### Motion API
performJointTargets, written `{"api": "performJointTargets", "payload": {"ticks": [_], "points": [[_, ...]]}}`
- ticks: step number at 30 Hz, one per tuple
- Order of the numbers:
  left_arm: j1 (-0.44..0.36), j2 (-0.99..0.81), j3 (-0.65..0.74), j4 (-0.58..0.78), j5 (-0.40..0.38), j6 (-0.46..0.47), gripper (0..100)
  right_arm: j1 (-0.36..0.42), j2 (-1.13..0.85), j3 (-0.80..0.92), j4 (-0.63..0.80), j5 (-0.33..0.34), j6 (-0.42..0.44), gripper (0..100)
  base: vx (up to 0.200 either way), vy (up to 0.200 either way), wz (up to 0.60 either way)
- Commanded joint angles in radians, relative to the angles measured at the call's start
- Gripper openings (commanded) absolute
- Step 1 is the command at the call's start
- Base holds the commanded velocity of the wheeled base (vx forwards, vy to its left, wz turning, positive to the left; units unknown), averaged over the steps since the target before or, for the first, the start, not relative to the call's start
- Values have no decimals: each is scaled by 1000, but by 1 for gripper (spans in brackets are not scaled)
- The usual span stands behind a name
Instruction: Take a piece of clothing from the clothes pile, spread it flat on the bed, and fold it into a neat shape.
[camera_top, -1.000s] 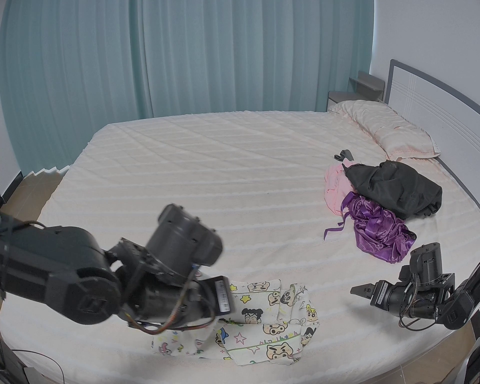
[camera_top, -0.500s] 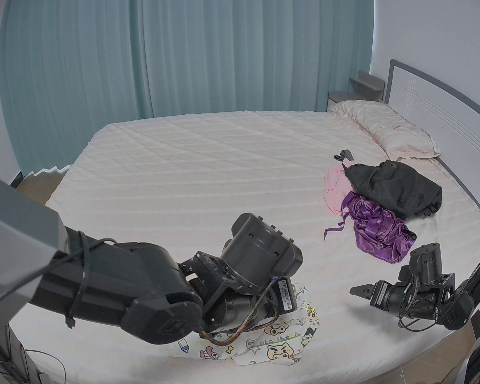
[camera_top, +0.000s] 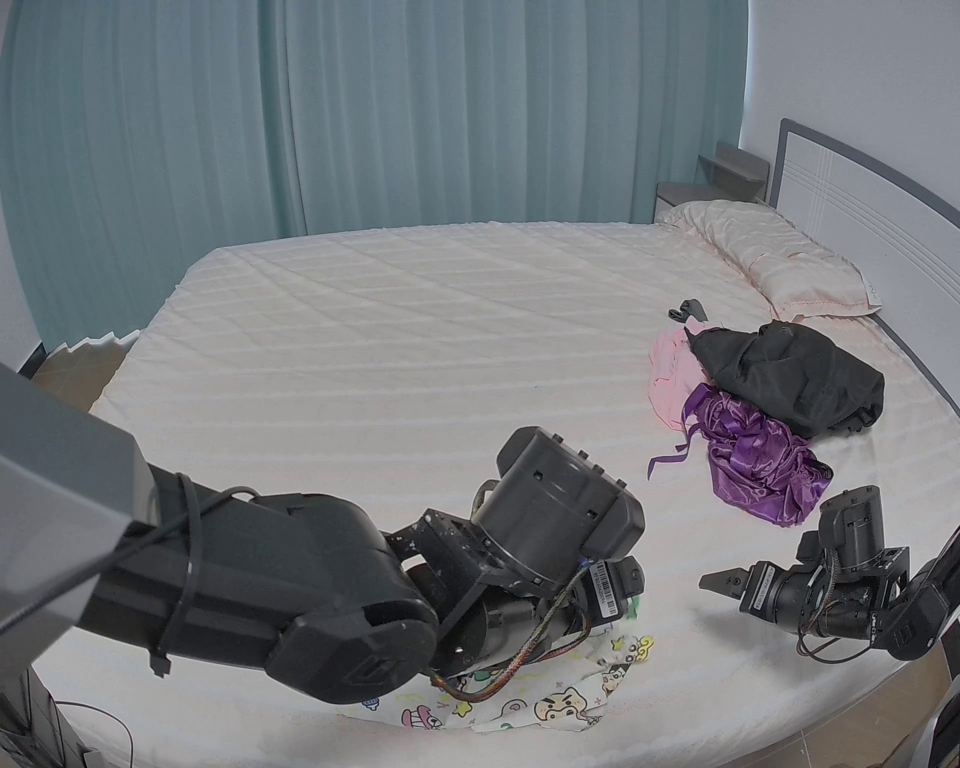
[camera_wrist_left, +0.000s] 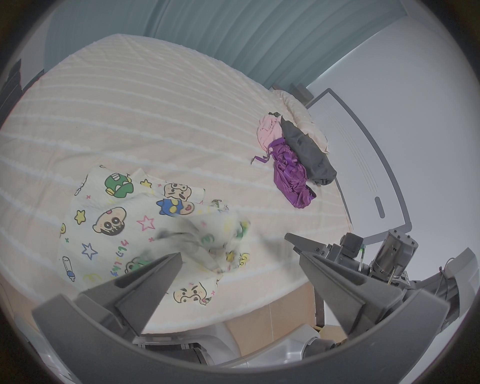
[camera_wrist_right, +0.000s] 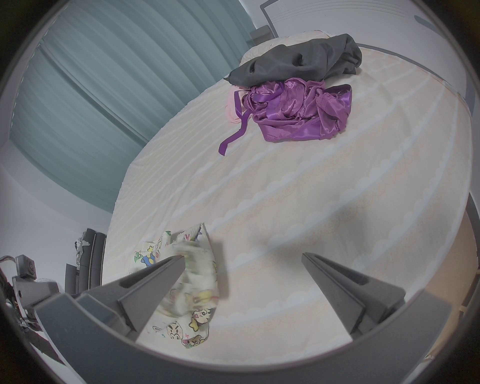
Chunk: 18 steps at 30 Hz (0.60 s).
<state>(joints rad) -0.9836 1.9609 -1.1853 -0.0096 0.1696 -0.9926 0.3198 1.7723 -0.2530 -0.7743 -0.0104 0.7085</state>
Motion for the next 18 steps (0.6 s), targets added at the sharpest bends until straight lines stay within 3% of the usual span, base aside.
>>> {"api": "performJointTargets", "payload": {"ticks": [1,8,17,18], "points": [[-4,-3,-5,0,15,-1,100,1,2,0,0,1,0,100,0,0,0],[34,-85,76,0,28,-20,100,1,1,0,0,1,0,100,0,0,0],[283,-292,408,-36,-68,-60,100,13,-14,1,0,3,0,100,0,0,0],[283,-292,408,-36,-68,-60,100,13,-14,1,0,3,0,100,0,0,0]]}}
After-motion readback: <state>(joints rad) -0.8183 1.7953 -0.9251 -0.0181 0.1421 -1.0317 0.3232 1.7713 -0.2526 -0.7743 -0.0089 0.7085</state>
